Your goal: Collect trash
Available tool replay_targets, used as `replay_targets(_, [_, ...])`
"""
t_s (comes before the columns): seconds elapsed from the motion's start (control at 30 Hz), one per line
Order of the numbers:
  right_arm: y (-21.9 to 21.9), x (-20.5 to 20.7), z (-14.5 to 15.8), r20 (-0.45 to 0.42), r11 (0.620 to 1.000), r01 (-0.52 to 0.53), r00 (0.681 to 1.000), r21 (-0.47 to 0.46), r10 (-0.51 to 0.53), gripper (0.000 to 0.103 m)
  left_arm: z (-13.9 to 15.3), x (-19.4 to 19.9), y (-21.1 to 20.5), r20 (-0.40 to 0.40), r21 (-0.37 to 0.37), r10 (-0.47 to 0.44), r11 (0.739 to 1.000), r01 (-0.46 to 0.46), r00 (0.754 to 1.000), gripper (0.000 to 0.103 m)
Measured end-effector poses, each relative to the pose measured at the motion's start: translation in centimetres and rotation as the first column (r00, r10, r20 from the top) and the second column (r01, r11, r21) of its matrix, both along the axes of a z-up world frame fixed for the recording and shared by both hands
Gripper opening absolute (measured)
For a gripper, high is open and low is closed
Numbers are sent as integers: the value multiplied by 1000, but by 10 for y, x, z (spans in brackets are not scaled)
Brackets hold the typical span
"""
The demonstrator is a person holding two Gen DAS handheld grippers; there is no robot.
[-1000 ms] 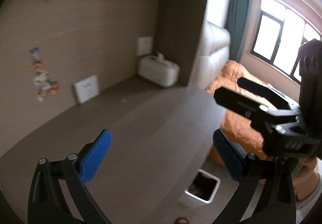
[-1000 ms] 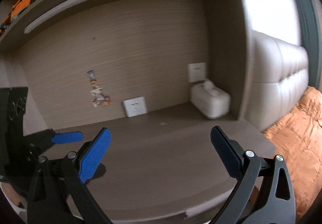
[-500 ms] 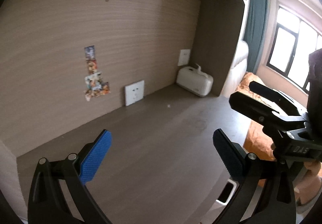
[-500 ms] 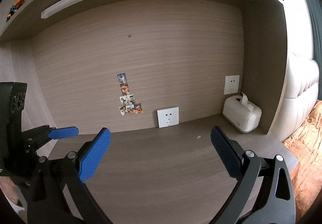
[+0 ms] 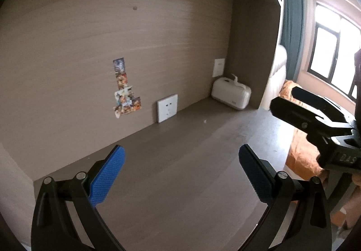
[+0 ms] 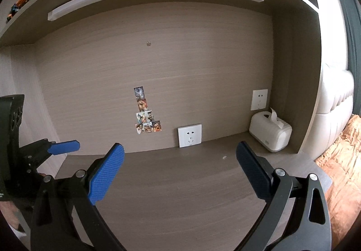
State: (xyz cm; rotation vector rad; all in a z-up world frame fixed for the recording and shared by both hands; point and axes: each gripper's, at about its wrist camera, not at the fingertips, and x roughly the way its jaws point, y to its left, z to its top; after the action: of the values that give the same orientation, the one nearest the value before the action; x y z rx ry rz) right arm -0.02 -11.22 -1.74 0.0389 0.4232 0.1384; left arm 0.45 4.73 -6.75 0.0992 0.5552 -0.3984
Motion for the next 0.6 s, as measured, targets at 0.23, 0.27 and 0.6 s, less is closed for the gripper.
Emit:
replay_targets(0.23, [3, -1, 1, -4, 1000, 0, 1000, -1, 0, 99, 3, -2, 8, 6, -4, 18, 1000, -18, 1000, 98])
replay_targets(0.27, [4, -2, 1, -5, 1000, 2, 1000, 0, -2, 99, 3, -3, 9, 9, -2, 21, 1000, -21, 1000, 98])
replay_targets(0.6, [6, -9, 5, 1, 1000, 7, 1000, -14, -7, 99, 4, -2, 15, 19, -2, 29, 1000, -29, 999, 98])
